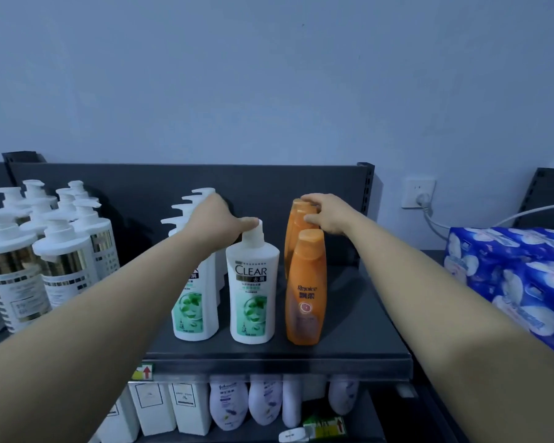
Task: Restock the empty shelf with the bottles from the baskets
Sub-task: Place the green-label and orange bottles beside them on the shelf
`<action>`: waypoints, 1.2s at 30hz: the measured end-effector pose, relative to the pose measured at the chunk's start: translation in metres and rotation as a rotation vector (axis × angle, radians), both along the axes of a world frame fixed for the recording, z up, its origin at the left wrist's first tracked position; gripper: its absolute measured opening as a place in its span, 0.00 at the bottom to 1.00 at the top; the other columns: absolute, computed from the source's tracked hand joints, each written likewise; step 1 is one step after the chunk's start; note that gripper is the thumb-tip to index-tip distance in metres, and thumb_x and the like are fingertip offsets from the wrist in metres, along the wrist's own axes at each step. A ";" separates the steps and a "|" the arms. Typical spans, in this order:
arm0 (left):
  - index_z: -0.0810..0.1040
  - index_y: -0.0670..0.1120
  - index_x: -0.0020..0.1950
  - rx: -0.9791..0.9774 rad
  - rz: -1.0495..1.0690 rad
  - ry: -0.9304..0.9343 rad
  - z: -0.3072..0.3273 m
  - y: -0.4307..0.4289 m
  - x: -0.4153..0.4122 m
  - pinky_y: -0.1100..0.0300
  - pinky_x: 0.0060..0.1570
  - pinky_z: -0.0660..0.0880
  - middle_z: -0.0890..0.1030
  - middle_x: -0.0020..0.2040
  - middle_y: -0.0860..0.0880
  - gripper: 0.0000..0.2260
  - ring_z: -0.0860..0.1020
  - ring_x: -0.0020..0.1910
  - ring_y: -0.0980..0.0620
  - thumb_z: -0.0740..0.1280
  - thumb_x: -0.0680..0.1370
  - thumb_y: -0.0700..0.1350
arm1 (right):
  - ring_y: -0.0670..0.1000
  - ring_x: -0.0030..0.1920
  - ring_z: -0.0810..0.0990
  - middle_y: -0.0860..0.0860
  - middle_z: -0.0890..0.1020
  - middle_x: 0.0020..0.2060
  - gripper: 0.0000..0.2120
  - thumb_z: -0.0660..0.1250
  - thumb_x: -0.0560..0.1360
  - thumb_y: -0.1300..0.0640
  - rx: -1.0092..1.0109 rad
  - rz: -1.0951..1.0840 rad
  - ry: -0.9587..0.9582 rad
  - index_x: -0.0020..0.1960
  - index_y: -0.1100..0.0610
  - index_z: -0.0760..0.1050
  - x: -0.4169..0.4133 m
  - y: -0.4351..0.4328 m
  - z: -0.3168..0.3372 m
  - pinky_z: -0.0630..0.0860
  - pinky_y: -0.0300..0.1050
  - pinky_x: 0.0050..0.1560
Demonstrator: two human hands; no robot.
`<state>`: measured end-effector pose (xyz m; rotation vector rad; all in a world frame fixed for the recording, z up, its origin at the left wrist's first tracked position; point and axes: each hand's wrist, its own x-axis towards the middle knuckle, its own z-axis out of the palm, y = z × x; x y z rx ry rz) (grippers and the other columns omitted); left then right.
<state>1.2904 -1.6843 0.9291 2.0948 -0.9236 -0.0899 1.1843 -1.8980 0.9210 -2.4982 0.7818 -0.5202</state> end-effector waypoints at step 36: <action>0.84 0.49 0.54 0.049 -0.228 -0.009 0.004 -0.007 0.016 0.62 0.48 0.72 0.83 0.46 0.55 0.09 0.80 0.49 0.54 0.71 0.76 0.49 | 0.52 0.65 0.72 0.48 0.72 0.67 0.25 0.75 0.70 0.47 0.115 0.105 0.064 0.65 0.46 0.75 0.001 -0.009 0.000 0.71 0.50 0.64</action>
